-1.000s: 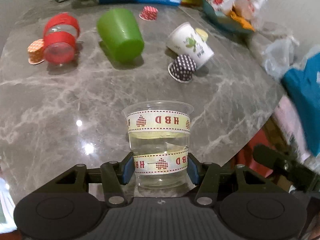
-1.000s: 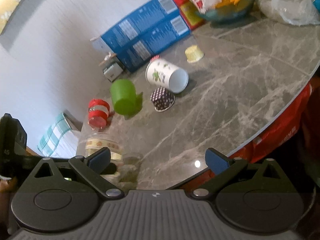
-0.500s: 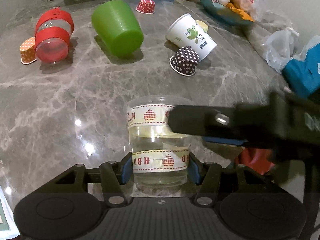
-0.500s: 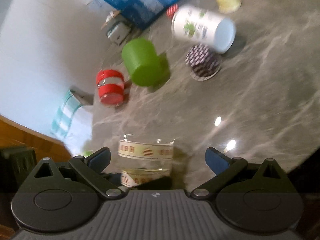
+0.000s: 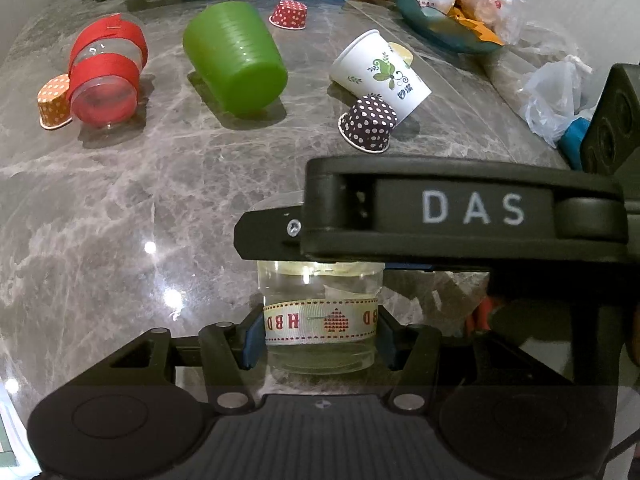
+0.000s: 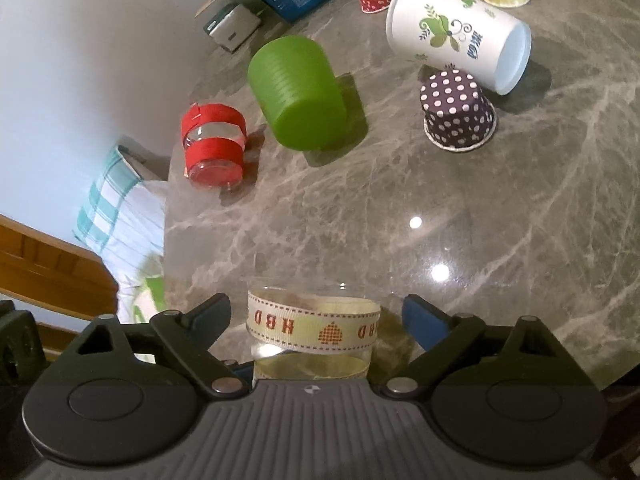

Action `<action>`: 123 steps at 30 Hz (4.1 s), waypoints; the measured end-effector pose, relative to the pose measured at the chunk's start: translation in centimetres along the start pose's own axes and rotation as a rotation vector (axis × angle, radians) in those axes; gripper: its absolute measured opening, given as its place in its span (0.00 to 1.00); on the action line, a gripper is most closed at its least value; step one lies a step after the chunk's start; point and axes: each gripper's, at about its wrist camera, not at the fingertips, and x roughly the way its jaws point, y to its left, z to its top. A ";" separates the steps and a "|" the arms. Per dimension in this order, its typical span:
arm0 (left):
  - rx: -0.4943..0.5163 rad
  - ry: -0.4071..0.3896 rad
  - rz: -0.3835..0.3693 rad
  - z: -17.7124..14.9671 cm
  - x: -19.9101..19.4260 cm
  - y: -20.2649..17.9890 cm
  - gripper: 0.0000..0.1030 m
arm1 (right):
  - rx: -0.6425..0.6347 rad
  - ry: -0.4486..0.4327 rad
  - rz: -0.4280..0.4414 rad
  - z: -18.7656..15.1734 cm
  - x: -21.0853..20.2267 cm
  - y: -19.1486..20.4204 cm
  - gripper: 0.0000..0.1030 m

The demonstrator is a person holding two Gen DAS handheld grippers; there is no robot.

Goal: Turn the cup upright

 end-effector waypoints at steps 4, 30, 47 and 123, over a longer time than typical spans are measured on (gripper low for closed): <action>-0.005 -0.003 -0.010 -0.1 -0.1 0.2 0.56 | -0.017 0.003 -0.021 0.0 0.1 0.3 0.86; -0.061 -0.268 -0.220 -7.3 -7.7 5.8 0.77 | -0.134 -0.070 -0.018 -1.1 -0.6 1.4 0.64; -0.076 -0.425 -0.230 -7.2 -7.0 6.3 0.77 | -0.585 -0.650 -0.087 -7.5 -6.0 0.4 0.63; 0.135 -0.617 0.081 -9.2 -10.3 -1.9 1.00 | -0.488 -0.735 -0.239 -13.5 -15.2 1.9 0.99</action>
